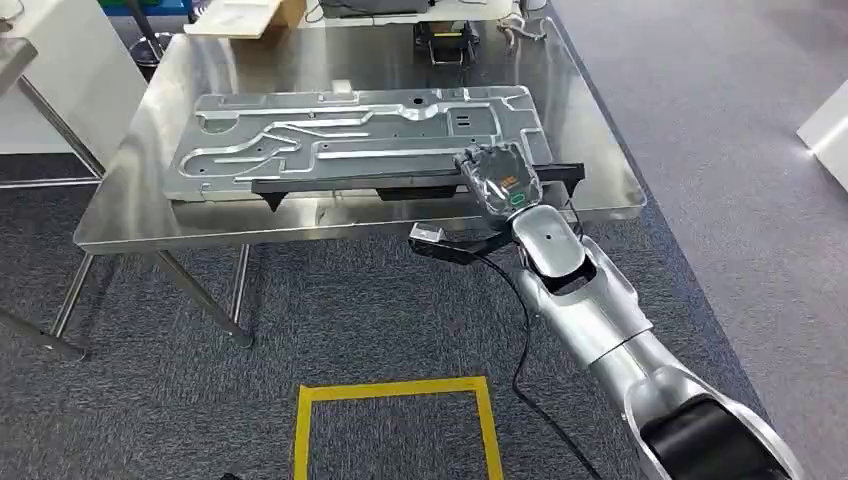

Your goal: Take the parts from the cabinet and place them on the table.

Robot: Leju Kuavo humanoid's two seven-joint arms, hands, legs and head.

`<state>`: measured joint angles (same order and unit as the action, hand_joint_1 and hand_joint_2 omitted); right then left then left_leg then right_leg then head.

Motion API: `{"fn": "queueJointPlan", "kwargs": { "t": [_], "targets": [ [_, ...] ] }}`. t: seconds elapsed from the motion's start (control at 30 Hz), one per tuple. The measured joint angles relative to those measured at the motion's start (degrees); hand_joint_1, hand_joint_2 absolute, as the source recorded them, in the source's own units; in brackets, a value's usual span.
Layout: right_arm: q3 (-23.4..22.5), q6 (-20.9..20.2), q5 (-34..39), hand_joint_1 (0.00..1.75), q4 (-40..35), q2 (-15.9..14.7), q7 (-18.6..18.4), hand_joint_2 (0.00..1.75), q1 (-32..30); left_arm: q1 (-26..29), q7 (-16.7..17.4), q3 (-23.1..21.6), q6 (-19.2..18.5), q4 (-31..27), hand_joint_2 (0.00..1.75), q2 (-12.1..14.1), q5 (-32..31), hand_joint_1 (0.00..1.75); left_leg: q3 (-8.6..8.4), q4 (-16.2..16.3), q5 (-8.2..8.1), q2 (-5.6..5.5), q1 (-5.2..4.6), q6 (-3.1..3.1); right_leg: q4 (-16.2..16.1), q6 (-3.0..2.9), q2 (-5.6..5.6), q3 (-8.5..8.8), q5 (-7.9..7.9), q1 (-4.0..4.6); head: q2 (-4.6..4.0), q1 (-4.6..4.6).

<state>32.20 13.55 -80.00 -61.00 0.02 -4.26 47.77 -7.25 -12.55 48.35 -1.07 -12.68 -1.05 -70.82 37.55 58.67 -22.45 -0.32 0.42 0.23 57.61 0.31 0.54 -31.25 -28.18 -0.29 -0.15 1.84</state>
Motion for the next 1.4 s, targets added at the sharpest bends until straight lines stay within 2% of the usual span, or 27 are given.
{"fn": "queueJointPlan", "kwargs": {
  "t": [0.1, 0.13, 0.23, 0.27, 0.3, 0.33, 0.4, 0.43, 0.47, 0.5, 0.6, 0.63, 0.67, 0.73, 0.77, 0.8, 0.83, 0.9, 0.93, 0.97, 1.0, 1.07, 1.13, 1.27, 1.3, 1.33, 1.4],
  "targets": [
    [0.0, 0.2, 0.0, 1.75, 0.3, -0.1, 0.0, 1.75, 0.0, -0.1, -0.1, 0.0, 0.0, 0.0, 1.75, 0.0, 0.0, 0.0, -1.72, -0.8, -0.24, -0.1, 0.32, 0.97, 2.6, 0.7, -0.19, -0.9, 0.17, -0.17, 0.0, 0.0],
    [0.0, 0.2, 0.0, 1.75, 0.5, -0.2, 0.0, 1.75, 0.2, -0.2, -0.1, 0.0, 0.0, 0.0, 1.75, 0.0, 0.0, 0.0, -2.13, -0.9, -0.56, -0.08, 0.28, 1.44, 6.5, 0.96, -0.23, -3.19, -0.29, -0.18, 0.0, 0.0],
    [0.0, 0.3, 0.0, 1.75, 1.1, -0.4, 0.0, 1.75, -0.2, -0.3, -0.1, 0.0, 0.0, 0.0, 1.75, 0.0, 0.0, 0.0, -3.27, -0.9, -1.78, -0.1, 0.08, 1.97, 17.1, 1.35, -0.23, -11.06, -4.97, -0.18, 0.0, 0.0],
    [0.0, 0.3, 0.0, 1.75, 1.3, -0.4, 0.0, 1.75, -0.4, -0.3, -0.1, 0.0, 0.0, 0.0, 1.75, 0.0, 0.0, 0.0, -3.71, -0.8, -2.21, -0.21, 0.0, 1.99, 17.6, 1.18, -0.23, -12.35, -5.24, -0.17, 0.0, 0.0],
    [0.0, 0.4, 0.0, 1.75, 1.5, -0.5, 0.0, 1.75, -0.5, -0.2, -0.1, 0.0, 0.0, 0.0, 1.75, 0.0, 0.1, 0.0, -4.28, -0.8, -2.71, -0.36, -0.12, 1.98, 16.0, 0.93, -0.23, -12.57, -3.94, -0.11, 0.0, 0.02],
    [0.0, 0.4, 0.0, 1.75, 1.8, -0.5, 0.0, 1.75, -0.5, -0.2, -0.1, 0.0, 0.0, 0.0, 1.75, 0.0, 0.1, 0.0, -5.05, -0.7, -3.27, -0.52, -0.33, 1.96, 12.0, 0.6, -0.23, -11.6, -0.91, 0.08, 0.0, 0.0],
    [0.0, 0.5, 0.2, 1.75, 2.2, -0.8, 0.0, 1.75, -0.3, -0.2, -0.1, 0.0, 0.0, 0.0, 1.75, -0.1, 0.1, 0.0, -6.38, -0.8, -4.38, -0.6, -0.61, 1.95, 2.1, -0.83, -0.25, -8.2, 6.59, 0.64, 0.0, 0.0],
    [0.0, 0.7, 0.2, 1.75, 2.5, -0.9, 0.0, 1.75, -0.2, -0.3, -0.1, 0.0, 0.0, 0.0, 1.75, -0.2, 0.1, 0.0, -6.8, -0.6, -4.84, -0.56, -0.88, 1.69, 0.4, -1.44, -0.13, -8.08, 7.46, 1.02, 0.0, 0.02],
    [0.0, 0.8, 0.3, 1.75, 2.7, -0.9, 0.0, 1.75, 0.0, -0.3, -0.1, 0.0, 0.0, 0.0, 1.75, -0.2, 0.1, 0.0, -6.64, -0.9, -5.01, -0.67, -0.75, 1.44, 0.1, -1.18, -0.21, -7.92, 6.09, 1.06, 0.0, -0.02],
    [0.0, 1.0, 0.3, 1.75, 2.9, -0.8, 0.0, 1.75, 0.0, -0.3, -0.1, 0.0, 0.0, 0.0, 1.75, -0.2, 0.1, 0.0, -6.75, -1.2, -5.34, -0.57, -0.69, 0.95, 0.1, -1.34, -0.2, -7.74, 7.19, 1.11, 0.0, 0.02],
    [0.0, 1.1, 0.3, 1.75, 3.3, -0.9, -0.1, 1.75, 0.0, -0.4, -0.1, 0.0, 0.1, 0.0, 1.75, 0.0, 0.1, 0.0, -7.17, 0.4, -5.74, -0.43, -0.75, 0.18, -1.1, -2.04, -0.31, -5.65, 6.47, 0.41, 0.0, 0.02],
    [0.0, 1.1, 0.4, 1.75, 3.6, -1.0, -0.1, 1.75, 0.2, -0.6, -0.1, 0.0, 0.1, 0.0, 1.75, 0.0, 0.1, 0.0, -5.98, 3.2, -6.01, -0.25, -0.71, -0.06, -1.3, -2.38, -0.29, -5.1, 6.19, 0.3, 0.0, 0.0],
    [0.0, 1.1, 0.5, 1.75, 3.7, -1.0, -0.1, 1.75, 0.3, -0.6, -0.1, 0.0, 0.1, 0.0, 1.75, 0.0, 0.1, 0.0, -3.37, 7.7, -7.13, -0.23, -0.46, -0.35, -1.3, -2.57, -0.31, -4.7, 5.77, 0.27, 0.0, 0.02],
    [0.0, 1.4, 0.6, 1.75, 4.6, -1.0, -0.1, 1.75, 0.0, -0.6, 0.0, 0.0, 0.1, 0.0, 1.75, 0.0, 0.2, 0.0, 1.53, 14.8, -10.72, -0.17, -0.04, -1.1, -1.3, -2.42, -0.3, -3.83, 4.88, 0.19, 0.0, 0.02],
    [0.0, 1.5, 0.7, 1.75, 5.2, -1.0, -0.1, 1.75, -0.3, -0.5, 0.0, 0.0, 0.1, 0.0, 1.75, 0.1, 0.2, 0.0, 3.1, 16.2, -11.73, -0.14, 0.17, -1.38, -1.2, -2.24, -0.27, -3.29, 4.4, 0.08, 0.0, 0.02],
    [-0.1, 1.6, 0.7, 1.75, 5.9, -1.0, -0.1, 1.75, -0.5, -0.4, 0.0, 0.0, 0.1, 0.0, 1.75, 0.1, 0.2, 0.0, 3.59, 15.1, -11.16, -0.07, 0.42, -1.62, -1.1, -2.04, -0.25, -2.61, 3.79, -0.07, 0.0, 0.02],
    [-0.1, 1.7, 0.8, 1.75, 6.3, -1.0, -0.1, 1.75, -0.7, -0.4, 0.0, 0.0, 0.1, 0.0, 1.75, 0.1, 0.2, 0.0, 2.95, 11.7, -8.78, -0.01, 0.69, -1.83, -0.9, -1.74, -0.24, -1.87, 3.1, -0.26, 0.0, 0.02],
    [-0.1, 1.9, 0.8, 1.75, 6.9, -1.0, 0.0, 1.75, -0.7, -0.4, 0.0, 0.0, 0.1, 0.0, 1.75, 0.1, 0.2, 0.0, 0.48, 2.7, -1.03, 0.09, 1.2, -2.34, -0.4, -1.08, -0.25, -0.7, 1.69, -0.53, 0.0, 0.02],
    [-0.1, 2.1, 0.8, 1.75, 7.2, -1.1, -0.1, 1.75, -0.6, -0.2, 0.1, 0.0, 0.1, 0.0, 1.75, 0.1, 0.2, 0.0, 0.56, -0.3, 1.27, 0.19, 1.3, -2.36, 0.1, -0.65, -0.21, -0.48, 1.09, -0.42, 0.0, 0.0],
    [-0.1, 2.2, 0.8, 1.75, 7.4, -1.1, -0.1, 1.75, -0.5, -0.4, 0.1, 0.0, 0.1, 0.0, 1.75, 0.1, 0.2, 0.0, 0.37, -0.1, -0.91, 0.18, 0.96, -1.49, 0.3, -0.27, 0.08, -0.84, 0.8, -0.36, 0.0, 0.02],
    [-0.2, 2.3, 0.9, 1.75, 7.5, -1.1, -0.1, 1.75, -0.5, -0.3, 0.1, 0.0, 0.0, 0.0, 1.75, 0.1, 0.2, 0.0, 0.22, 0.0, 0.22, -0.02, 0.79, -0.96, 0.3, 0.35, 0.05, -0.8, 0.37, -0.41, 0.0, 0.02],
    [-0.4, 2.4, 1.2, 1.75, 7.8, -1.1, -0.1, 1.75, -0.5, -0.3, 0.2, 0.0, 0.1, 0.0, 1.75, 0.1, 0.3, 0.0, -0.28, -0.1, -0.39, -0.01, 0.76, -0.02, 0.3, 0.96, 0.04, -0.19, 0.15, -0.46, 0.0, 0.04],
    [-1.0, 2.7, 1.2, 1.75, 8.0, -1.2, -0.1, 1.75, -0.3, -0.5, 0.2, 0.0, 0.2, 0.0, 1.75, 0.1, 0.4, 0.0, -1.34, -0.4, -0.62, -0.06, 0.91, 0.71, 3.2, 1.25, -0.13, -1.32, -0.57, -0.63, 0.0, 0.0],
    [-1.5, 3.1, 1.2, 1.75, 9.8, -1.4, 0.0, 1.75, -0.6, -0.6, 0.2, 0.0, 0.2, 0.0, 1.75, 0.1, 0.4, 0.0, -2.93, -0.3, -2.26, -0.19, 0.45, 1.46, 17.3, 1.56, -0.23, -11.21, -5.38, -0.59, 0.0, 0.0],
    [-1.5, 3.1, 1.1, 1.75, 10.2, -1.4, 0.0, 1.75, -0.9, -0.5, 0.2, 0.0, 0.2, 0.0, 1.75, 0.1, 0.4, 0.0, -3.58, -0.3, -2.75, -0.32, 0.33, 1.5, 16.8, 1.36, -0.23, -11.96, -4.54, -0.54, 0.0, 0.0],
    [-1.6, 3.1, 1.1, 1.75, 10.6, -1.4, 0.0, 1.75, -1.1, -0.5, 0.2, 0.0, 0.2, 0.0, 1.75, 0.1, 0.4, 0.0, -4.3, -0.3, -3.31, -0.5, 0.19, 1.5, 14.1, 1.08, -0.23, -11.57, -2.33, -0.42, 0.0, 0.0],
    [-1.6, 3.1, 1.0, 1.75, 11.1, -1.5, 0.0, 1.75, -1.0, -0.6, 0.2, 0.1, 0.2, 0.0, 1.75, 0.1, 0.4, 0.0, -5.86, -0.4, -4.37, -0.57, -0.15, 1.45, 4.9, -0.08, -0.24, -8.67, 4.49, 0.13, 0.0, 0.0]
  ]
}}
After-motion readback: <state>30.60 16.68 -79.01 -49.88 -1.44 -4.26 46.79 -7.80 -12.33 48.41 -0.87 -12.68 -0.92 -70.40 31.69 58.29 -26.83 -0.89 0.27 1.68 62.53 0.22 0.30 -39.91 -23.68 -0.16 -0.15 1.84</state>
